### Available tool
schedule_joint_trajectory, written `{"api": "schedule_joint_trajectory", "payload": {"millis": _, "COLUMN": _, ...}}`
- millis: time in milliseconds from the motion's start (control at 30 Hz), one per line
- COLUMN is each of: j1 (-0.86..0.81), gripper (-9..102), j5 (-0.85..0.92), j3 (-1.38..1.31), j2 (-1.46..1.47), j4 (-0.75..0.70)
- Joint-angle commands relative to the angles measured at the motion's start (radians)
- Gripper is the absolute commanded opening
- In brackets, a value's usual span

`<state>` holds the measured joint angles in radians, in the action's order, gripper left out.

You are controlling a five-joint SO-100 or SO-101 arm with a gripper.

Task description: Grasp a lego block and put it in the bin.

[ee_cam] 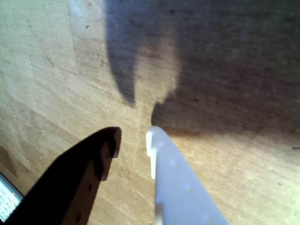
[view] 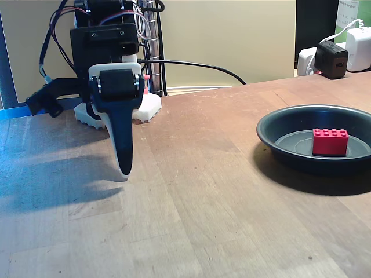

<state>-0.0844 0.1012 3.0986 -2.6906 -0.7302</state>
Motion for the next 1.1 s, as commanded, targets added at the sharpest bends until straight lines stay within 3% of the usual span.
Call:
{"api": "schedule_joint_trajectory", "payload": {"millis": 0, "j1": -0.002, "gripper": 1, "j5": -0.009, "j3": 0.049, "j2": 0.009, "j4": -0.02}}
{"api": "schedule_joint_trajectory", "payload": {"millis": 333, "j1": -0.015, "gripper": 1, "j5": -0.086, "j3": 0.051, "j2": 0.008, "j4": -0.023}}
{"api": "schedule_joint_trajectory", "payload": {"millis": 1067, "j1": -0.015, "gripper": 1, "j5": -0.084, "j3": 0.051, "j2": 0.008, "j4": -0.02}}
